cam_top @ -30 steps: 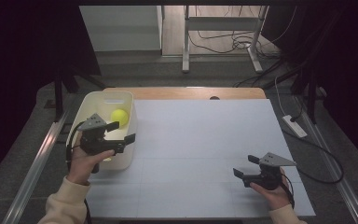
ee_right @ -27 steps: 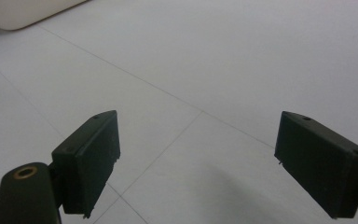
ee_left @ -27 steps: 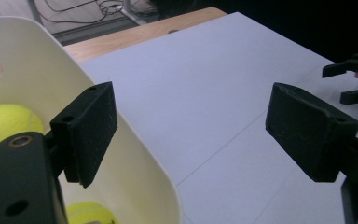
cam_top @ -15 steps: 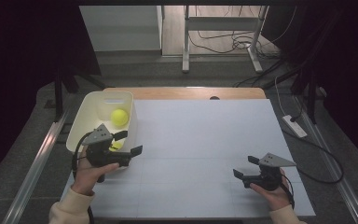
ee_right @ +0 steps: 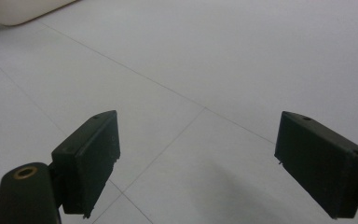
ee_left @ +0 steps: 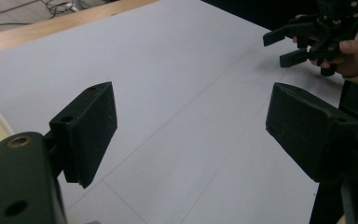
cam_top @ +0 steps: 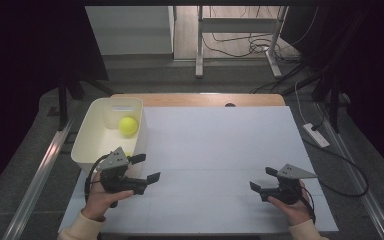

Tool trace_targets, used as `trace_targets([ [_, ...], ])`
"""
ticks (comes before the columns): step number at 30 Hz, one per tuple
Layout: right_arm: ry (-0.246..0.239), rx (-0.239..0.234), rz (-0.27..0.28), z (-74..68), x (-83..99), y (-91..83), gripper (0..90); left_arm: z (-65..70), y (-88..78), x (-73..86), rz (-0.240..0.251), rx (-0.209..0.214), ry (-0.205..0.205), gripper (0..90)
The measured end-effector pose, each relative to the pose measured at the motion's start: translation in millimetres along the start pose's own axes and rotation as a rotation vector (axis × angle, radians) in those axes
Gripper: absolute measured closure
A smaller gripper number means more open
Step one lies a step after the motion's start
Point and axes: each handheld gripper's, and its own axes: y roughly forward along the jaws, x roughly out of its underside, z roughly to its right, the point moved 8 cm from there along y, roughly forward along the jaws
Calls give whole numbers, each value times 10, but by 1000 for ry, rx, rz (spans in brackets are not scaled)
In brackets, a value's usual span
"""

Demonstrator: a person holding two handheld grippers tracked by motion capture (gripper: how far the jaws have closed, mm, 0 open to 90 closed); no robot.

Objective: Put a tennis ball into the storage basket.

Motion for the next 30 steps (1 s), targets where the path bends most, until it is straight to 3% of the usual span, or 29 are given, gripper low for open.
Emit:
trace_targets([
  [10, 0, -4, 6, -12, -12, -5, 141, 100, 159, 186, -51, 41, 34, 169],
  [20, 0, -5, 8, -12, -11, -14, 141, 44, 297, 410, -92, 39, 40, 167],
  [30, 0, -8, 9, -17, -7, -16, 140, 24, 340, 567, -92, 45, 45, 161],
])
